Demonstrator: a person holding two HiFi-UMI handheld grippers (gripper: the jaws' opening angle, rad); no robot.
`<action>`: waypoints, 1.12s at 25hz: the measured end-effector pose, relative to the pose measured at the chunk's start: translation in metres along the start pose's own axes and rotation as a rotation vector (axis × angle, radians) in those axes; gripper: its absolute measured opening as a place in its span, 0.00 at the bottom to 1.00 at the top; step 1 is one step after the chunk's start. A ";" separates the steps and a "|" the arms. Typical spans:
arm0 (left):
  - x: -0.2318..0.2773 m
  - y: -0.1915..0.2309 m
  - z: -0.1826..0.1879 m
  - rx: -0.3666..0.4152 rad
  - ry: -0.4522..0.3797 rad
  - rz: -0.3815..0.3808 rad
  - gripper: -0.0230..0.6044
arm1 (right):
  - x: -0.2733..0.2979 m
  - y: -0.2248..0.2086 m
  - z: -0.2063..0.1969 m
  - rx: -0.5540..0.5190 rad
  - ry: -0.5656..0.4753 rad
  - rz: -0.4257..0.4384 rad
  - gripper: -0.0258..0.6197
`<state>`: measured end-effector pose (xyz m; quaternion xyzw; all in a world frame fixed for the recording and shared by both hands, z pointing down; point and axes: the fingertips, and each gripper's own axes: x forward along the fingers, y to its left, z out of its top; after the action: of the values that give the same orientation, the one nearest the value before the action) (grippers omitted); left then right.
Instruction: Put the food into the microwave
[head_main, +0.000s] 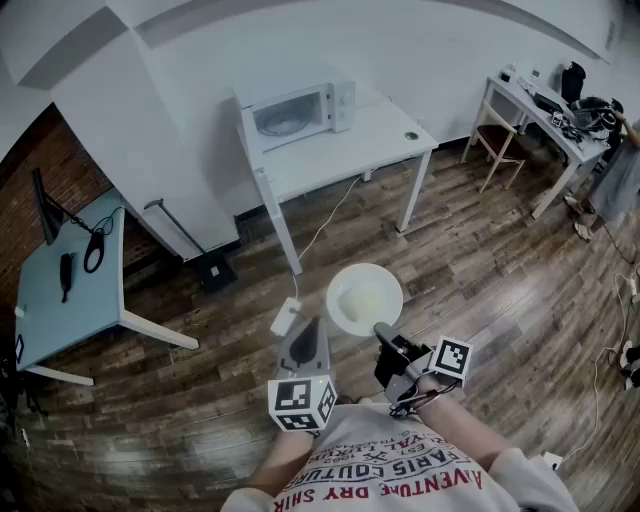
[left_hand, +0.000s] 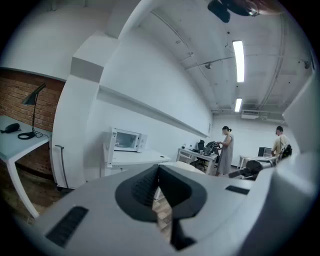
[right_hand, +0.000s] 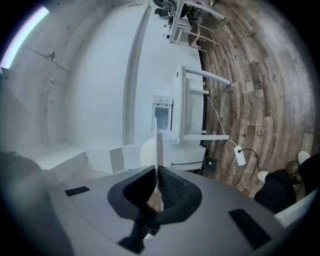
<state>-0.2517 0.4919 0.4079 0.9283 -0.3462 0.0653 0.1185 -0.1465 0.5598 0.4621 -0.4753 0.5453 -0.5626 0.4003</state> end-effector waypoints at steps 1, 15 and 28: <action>0.001 0.001 -0.001 -0.001 0.001 0.002 0.04 | 0.000 -0.001 0.001 -0.001 0.001 -0.002 0.08; 0.031 -0.025 -0.004 0.064 0.011 -0.011 0.04 | -0.010 -0.010 0.025 0.015 0.016 -0.007 0.07; 0.077 -0.024 -0.005 0.111 0.052 -0.033 0.04 | 0.015 -0.019 0.073 0.065 -0.001 -0.015 0.07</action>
<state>-0.1779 0.4624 0.4239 0.9370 -0.3236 0.1068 0.0769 -0.0775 0.5300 0.4785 -0.4664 0.5229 -0.5827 0.4116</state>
